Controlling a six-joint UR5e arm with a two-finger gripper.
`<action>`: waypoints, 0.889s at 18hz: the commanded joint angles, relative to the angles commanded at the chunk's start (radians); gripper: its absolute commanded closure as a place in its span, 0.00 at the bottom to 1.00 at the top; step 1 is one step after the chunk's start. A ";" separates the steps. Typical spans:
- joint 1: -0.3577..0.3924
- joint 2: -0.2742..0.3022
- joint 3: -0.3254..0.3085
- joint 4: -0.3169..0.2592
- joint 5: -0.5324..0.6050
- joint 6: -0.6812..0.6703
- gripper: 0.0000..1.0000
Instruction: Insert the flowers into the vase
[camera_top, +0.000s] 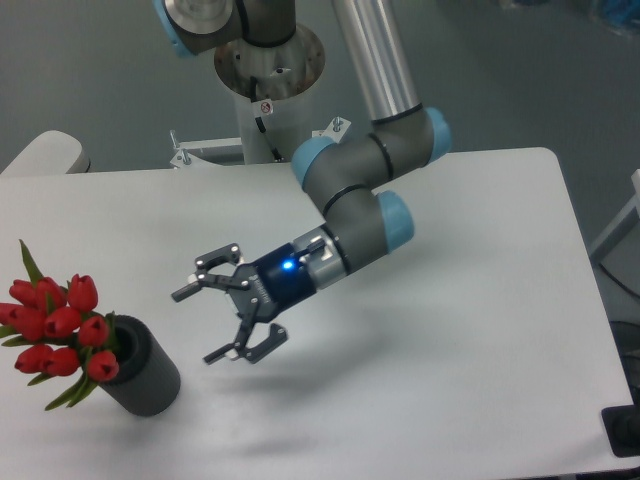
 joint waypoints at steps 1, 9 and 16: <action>0.022 0.014 -0.001 -0.002 0.012 -0.005 0.00; 0.160 0.115 0.135 -0.006 0.372 -0.073 0.00; 0.151 0.111 0.308 -0.032 0.807 -0.097 0.00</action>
